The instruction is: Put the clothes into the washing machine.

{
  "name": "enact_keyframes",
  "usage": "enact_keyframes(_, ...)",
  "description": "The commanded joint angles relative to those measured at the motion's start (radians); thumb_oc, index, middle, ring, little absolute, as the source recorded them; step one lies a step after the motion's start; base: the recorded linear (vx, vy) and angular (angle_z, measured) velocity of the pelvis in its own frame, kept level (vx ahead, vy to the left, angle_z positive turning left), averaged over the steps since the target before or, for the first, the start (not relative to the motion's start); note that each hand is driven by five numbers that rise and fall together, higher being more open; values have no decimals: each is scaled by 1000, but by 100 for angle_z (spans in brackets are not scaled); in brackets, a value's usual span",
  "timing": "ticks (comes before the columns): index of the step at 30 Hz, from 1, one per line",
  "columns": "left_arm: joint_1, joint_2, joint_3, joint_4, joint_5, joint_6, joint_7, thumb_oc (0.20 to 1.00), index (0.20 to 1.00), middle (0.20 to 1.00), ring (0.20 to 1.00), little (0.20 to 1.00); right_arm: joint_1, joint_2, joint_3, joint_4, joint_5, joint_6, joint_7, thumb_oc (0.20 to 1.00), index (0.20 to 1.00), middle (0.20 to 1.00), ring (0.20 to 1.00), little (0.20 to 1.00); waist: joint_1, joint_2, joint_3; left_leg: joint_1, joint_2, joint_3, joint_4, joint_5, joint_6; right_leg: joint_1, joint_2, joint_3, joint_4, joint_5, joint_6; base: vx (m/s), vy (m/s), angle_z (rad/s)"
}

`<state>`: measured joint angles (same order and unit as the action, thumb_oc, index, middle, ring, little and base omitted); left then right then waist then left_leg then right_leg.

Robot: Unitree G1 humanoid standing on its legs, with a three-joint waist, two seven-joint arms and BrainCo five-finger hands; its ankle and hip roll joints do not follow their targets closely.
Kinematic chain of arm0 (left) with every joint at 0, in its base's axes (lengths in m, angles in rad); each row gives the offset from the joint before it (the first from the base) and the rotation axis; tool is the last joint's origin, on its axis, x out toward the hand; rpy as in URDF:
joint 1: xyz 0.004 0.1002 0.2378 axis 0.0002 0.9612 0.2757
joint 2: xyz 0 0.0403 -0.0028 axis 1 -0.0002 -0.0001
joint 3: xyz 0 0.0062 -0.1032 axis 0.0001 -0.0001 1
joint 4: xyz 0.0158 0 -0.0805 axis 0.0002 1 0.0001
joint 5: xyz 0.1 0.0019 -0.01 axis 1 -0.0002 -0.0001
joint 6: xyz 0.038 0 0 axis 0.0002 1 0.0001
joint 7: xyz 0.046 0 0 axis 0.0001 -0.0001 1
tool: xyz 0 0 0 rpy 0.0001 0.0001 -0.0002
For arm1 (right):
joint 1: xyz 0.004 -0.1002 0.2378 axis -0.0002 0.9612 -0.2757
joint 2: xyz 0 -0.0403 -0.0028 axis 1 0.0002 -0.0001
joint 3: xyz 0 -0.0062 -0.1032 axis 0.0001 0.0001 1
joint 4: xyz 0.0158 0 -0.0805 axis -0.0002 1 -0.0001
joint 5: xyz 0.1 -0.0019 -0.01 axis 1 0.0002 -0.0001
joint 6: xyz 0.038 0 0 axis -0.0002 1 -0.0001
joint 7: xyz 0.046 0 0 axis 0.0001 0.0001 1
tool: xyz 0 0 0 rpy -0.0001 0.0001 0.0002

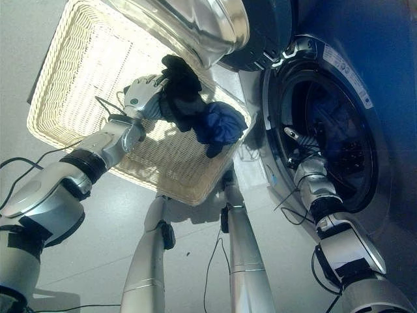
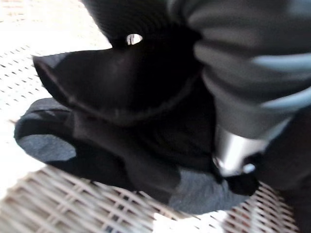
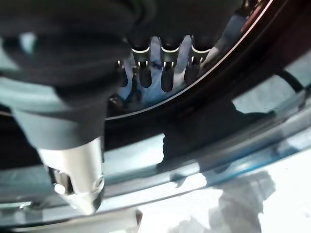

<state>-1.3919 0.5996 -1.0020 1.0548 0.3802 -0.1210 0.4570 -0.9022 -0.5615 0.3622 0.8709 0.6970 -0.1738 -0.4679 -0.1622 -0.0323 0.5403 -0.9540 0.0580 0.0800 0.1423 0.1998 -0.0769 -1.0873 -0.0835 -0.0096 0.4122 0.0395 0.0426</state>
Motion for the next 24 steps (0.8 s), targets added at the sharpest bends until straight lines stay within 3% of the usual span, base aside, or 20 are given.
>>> enact_keyframes(1,-24,-58,63,66,35,-12,-27,200,200,200,200,200,22,7,-4,-28,-16,-43,-42,1000,1000,1000,1000,1000,-17,-29,-20,-2,-21,35,102,-119,-52,56,46,-49,-181,135,104,0,0,0)
enact_keyframes(8,4,-50,98,71,-34,-45,-32,200,200,200,200,200,46,28,-17,-90,28,-70,-47,1000,1000,1000,1000,1000,-17,-27,-20,-3,-20,35,105,-117,-56,58,48,-42,-179,131,102,0,0,0)
enact_keyframes(11,32,-46,142,49,-116,-86,5,200,200,200,200,200,73,44,-19,-146,5,-131,-77,1000,1000,1000,1000,1000,-14,-25,-20,-8,-21,33,105,-115,-56,56,49,-39,-177,129,100,0,0,0)
enact_keyframes(14,77,-47,219,0,-198,-131,55,200,200,200,200,200,105,56,-20,-230,-72,-171,-157,1000,1000,1000,1000,1000,-9,-22,-20,-12,-25,28,104,-115,-54,53,50,-38,-174,125,98,0,0,0)
enact_keyframes(18,189,-57,376,-107,-277,-239,139,200,200,200,200,200,165,78,-69,-372,-220,-208,-241,1000,1000,1000,1000,1000,4,-10,-20,-15,-34,15,105,-119,-52,54,52,-36,-170,115,97,0,0,0)
enact_keyframes(24,335,-91,528,-273,-299,-354,216,200,200,200,200,200,244,122,-116,-575,-379,-215,-273,1000,1000,1000,1000,1000,22,1,-20,-16,-41,0,96,-120,-45,60,49,-41,-169,108,98,0,0,0)
